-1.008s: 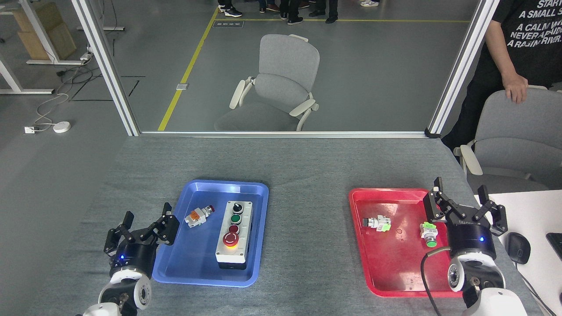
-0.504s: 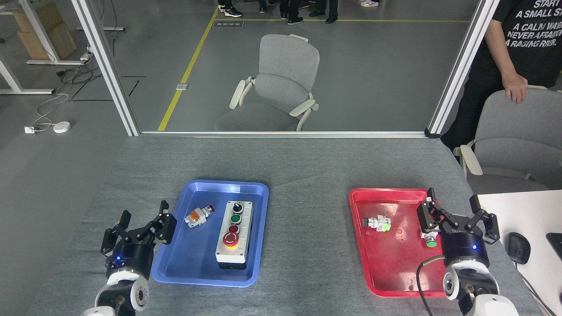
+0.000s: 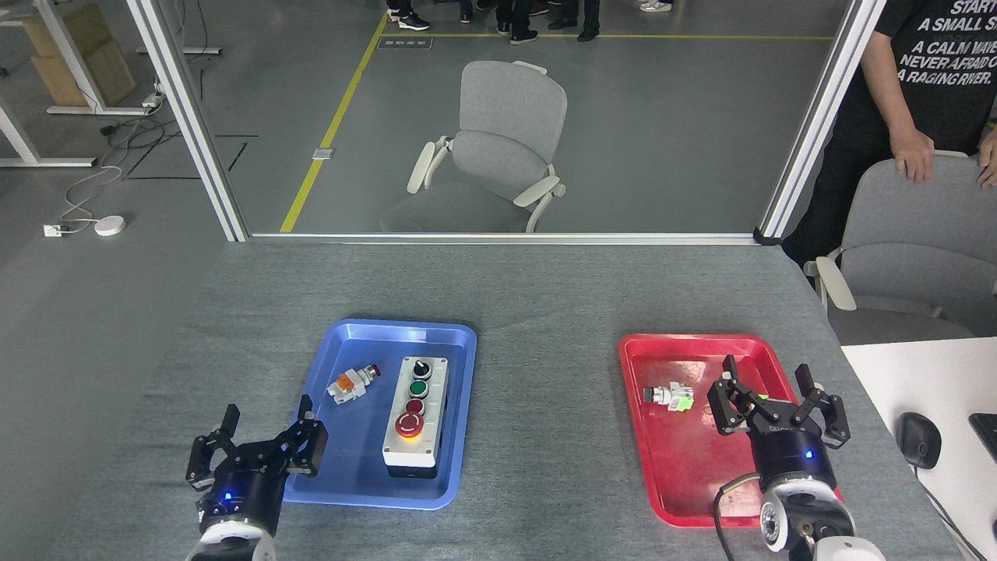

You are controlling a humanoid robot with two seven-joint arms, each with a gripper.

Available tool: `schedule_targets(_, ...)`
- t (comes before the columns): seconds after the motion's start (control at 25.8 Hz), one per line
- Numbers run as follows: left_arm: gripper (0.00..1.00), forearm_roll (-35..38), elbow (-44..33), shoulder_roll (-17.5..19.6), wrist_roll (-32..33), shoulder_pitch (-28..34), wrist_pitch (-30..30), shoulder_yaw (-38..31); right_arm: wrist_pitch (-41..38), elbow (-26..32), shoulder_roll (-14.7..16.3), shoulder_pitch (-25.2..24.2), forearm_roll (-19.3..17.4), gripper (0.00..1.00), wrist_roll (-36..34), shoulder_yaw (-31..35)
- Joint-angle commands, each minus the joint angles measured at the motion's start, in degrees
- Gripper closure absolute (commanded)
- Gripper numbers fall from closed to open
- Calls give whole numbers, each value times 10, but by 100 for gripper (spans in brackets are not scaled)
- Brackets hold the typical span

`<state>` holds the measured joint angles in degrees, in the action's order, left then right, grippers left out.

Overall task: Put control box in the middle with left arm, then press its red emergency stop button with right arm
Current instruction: 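Move the left gripper toward the gray control box on the blue tray, then grasp the near end of the gray control box with the left gripper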

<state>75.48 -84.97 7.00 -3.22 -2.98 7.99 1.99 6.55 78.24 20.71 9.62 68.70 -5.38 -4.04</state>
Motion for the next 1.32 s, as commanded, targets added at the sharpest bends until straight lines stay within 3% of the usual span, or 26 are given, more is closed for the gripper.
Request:
schedule_targets(0.0, 2, 70, 0, -28, 1, 3, 17, 12, 0, 6, -3, -5, -1, 2, -2, -14)
schedule_targets(0.19, 2, 169, -12, -91, 3, 32, 31, 37, -8, -4, 2, -6, -9, 2, -2, -13)
schedule_targets(0.31, 1, 183, -12, -125, 2, 46, 31, 38, -34, -11, 6, 1, -8, 2, -1, -11)
schedule_targets(0.62, 1, 178, -29, -128, 0, 70, 35, 68, -85, -10, -2, 0, -4, 2, 4, -4)
schedule_targets(0.85, 1, 180, 14, -136, 1, 43, 64, 114, -96, -10, 1, 0, -4, 2, 4, -4)
schedule_targets(1.28, 1, 178, 96, -139, 1, 7, 82, 116, -87, -10, -2, 0, -6, 2, 3, -3)
